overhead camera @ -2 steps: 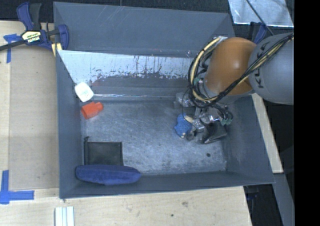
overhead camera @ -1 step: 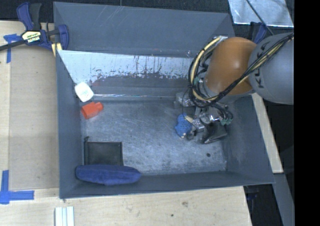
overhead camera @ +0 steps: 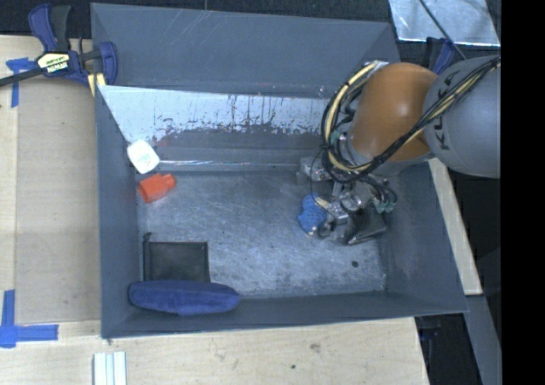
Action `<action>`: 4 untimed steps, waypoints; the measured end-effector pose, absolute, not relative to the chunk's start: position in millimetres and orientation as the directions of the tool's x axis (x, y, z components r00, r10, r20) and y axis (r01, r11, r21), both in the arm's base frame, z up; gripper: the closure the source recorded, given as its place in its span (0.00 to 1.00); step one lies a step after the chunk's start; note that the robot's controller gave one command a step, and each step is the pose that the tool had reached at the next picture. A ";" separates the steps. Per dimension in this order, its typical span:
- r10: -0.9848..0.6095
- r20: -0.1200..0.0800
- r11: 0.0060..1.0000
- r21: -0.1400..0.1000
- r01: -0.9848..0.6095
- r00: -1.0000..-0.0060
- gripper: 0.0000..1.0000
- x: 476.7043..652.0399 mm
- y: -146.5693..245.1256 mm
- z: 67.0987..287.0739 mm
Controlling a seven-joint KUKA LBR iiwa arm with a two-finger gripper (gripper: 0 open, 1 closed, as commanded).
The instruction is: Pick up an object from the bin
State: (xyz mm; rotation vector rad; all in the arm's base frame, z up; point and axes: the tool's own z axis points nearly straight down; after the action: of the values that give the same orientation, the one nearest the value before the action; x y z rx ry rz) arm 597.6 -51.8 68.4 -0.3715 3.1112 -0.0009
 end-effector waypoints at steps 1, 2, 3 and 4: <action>-0.232 -0.010 0.973 -0.002 -0.232 -0.973 0.00 598.1 -52.3 68.6; -0.231 -0.014 0.973 -0.003 -0.231 -0.973 1.00 599.7 -52.7 70.9; -0.228 -0.007 0.974 -0.002 -0.228 -0.974 1.00 601.4 -53.1 94.0; -0.226 -0.008 0.974 -0.002 -0.226 -0.974 1.00 603.3 -53.0 136.4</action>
Offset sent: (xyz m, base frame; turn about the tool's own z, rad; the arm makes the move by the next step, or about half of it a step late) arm 0.0000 0.0000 0.0000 0.0000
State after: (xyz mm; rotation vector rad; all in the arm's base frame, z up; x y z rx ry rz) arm 603.3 -53.0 136.4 -0.3561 3.1134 -0.0022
